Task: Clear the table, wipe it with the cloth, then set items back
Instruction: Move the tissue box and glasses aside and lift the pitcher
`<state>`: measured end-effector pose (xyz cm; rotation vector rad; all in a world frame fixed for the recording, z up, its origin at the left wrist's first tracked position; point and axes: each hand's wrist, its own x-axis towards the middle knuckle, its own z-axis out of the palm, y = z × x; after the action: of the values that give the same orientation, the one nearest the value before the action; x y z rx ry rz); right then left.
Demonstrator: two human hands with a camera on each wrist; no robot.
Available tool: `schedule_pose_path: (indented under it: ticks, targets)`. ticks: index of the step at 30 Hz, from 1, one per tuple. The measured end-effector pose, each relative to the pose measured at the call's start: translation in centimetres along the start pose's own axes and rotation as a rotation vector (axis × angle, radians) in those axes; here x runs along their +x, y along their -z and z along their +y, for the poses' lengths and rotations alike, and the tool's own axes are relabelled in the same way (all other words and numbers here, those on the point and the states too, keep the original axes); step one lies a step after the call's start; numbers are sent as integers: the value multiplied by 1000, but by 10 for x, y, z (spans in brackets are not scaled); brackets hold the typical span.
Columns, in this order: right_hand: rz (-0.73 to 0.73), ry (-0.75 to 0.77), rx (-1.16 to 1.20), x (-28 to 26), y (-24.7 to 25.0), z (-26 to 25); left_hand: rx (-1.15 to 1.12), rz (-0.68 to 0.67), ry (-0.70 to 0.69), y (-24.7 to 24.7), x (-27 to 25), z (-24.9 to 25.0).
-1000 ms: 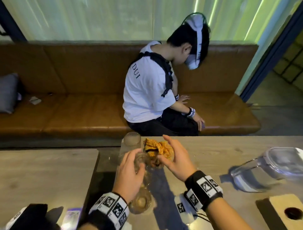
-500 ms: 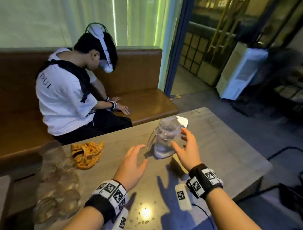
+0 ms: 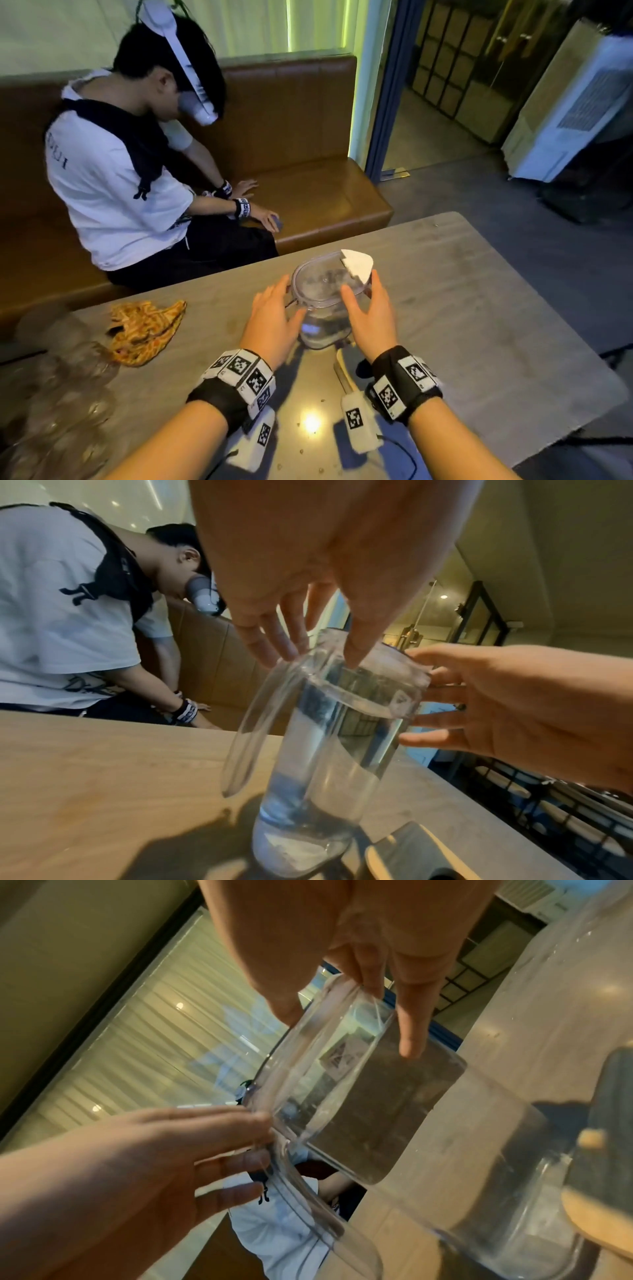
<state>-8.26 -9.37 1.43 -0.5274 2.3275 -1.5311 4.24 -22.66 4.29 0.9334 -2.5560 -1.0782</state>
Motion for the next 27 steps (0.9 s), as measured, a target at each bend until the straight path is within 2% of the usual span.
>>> schedule_pose_path:
  ticks: [3, 7, 9, 12, 15, 17, 19, 22, 25, 27]
  targets:
    - [-68, 16, 35, 17, 1, 1, 53, 26, 34, 3, -3, -4]
    - [-197, -29, 34, 36, -4, -1, -75, 14, 58, 11, -11, -3]
    - [-205, -8, 74, 32, -7, -6, -120, -43, 21, 17, -15, -6]
    - [-152, 41, 123, -1, -9, -17, -145, -204, -41, 29, -17, -16]
    - [-213, 92, 108, -30, -16, -25, -78, -356, -82, 41, -11, -27]
    - [-196, 101, 14, -32, -25, -24, 24, -391, -103, 50, 3, -30]
    - [-156, 95, -61, -29, -34, -24, 66, -310, -125, 57, 23, -28]
    - [-92, 36, -76, -31, -47, -28, -53, -180, -91, 54, 58, -18]
    - [3, -5, -58, -32, -59, -26, -136, -234, -3, 38, 90, -4]
    - [26, -20, -17, -31, -63, -22, -173, -323, -16, 23, 104, 3]
